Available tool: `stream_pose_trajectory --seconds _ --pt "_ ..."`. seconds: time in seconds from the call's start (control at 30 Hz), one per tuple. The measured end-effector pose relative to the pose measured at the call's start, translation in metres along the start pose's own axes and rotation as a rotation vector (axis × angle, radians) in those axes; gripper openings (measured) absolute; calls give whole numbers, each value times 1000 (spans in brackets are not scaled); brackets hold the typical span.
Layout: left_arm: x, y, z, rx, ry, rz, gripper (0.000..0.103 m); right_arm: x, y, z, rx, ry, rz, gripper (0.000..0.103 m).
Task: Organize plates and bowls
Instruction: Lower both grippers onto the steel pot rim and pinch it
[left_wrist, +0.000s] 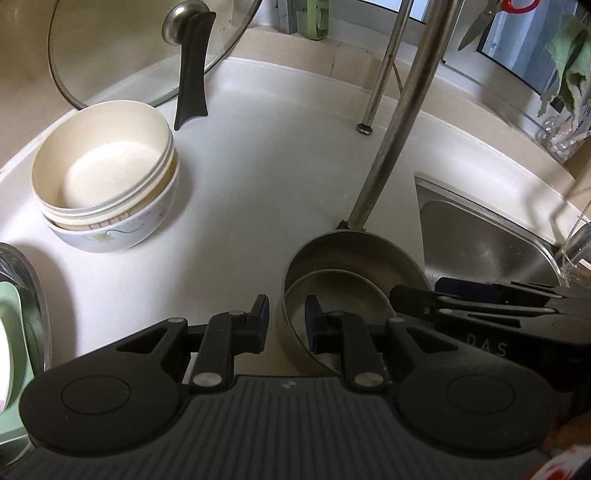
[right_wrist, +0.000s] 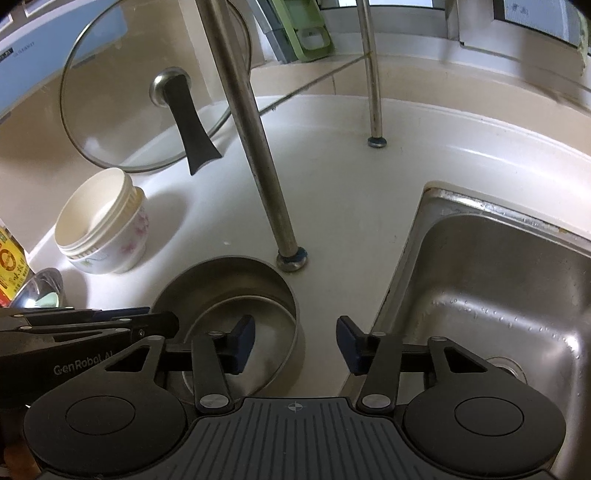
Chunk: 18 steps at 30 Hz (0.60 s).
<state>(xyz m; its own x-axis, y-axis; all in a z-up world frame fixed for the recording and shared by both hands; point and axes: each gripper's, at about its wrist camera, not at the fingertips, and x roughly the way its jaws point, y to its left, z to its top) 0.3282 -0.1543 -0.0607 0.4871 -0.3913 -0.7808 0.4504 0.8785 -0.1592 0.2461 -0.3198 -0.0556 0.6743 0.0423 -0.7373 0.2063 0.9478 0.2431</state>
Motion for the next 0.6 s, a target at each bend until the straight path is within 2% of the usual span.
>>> stream_pose_trajectory --seconds 0.43,0.6 --pt "14 -1 4 7 17 11 17 15 -1 1 12 10 -17 30" --pt "17 -1 3 7 29 11 15 18 -1 1 11 12 -20 18"
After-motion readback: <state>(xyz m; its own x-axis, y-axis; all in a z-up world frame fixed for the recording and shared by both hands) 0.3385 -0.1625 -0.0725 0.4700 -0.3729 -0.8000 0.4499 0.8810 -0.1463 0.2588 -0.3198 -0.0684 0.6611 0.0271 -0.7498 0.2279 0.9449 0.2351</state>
